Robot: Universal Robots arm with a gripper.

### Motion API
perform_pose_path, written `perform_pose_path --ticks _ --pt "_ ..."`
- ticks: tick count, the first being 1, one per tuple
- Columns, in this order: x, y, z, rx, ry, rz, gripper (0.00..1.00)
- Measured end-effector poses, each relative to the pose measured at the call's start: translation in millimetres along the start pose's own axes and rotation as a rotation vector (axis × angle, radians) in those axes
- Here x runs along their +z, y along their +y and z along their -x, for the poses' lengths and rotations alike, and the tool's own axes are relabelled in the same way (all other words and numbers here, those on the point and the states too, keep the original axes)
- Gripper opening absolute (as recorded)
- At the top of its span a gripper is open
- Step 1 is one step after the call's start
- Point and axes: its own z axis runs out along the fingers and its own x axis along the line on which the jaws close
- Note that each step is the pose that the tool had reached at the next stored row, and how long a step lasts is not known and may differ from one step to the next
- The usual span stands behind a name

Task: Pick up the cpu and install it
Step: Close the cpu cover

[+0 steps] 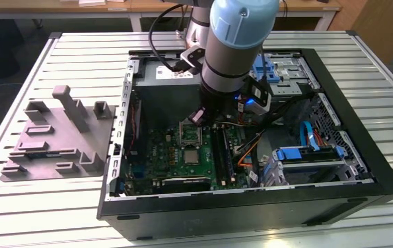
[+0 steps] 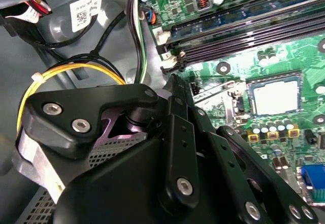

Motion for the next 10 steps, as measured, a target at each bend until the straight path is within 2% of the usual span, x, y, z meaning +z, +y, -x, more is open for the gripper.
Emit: perform_pose_path --ticks 6,10 --pt "4.8 1.0 0.8 -0.001 -0.0072 0.0089 0.11" --pt "7.3 1.6 1.1 -0.004 -0.0085 0.0114 0.11"
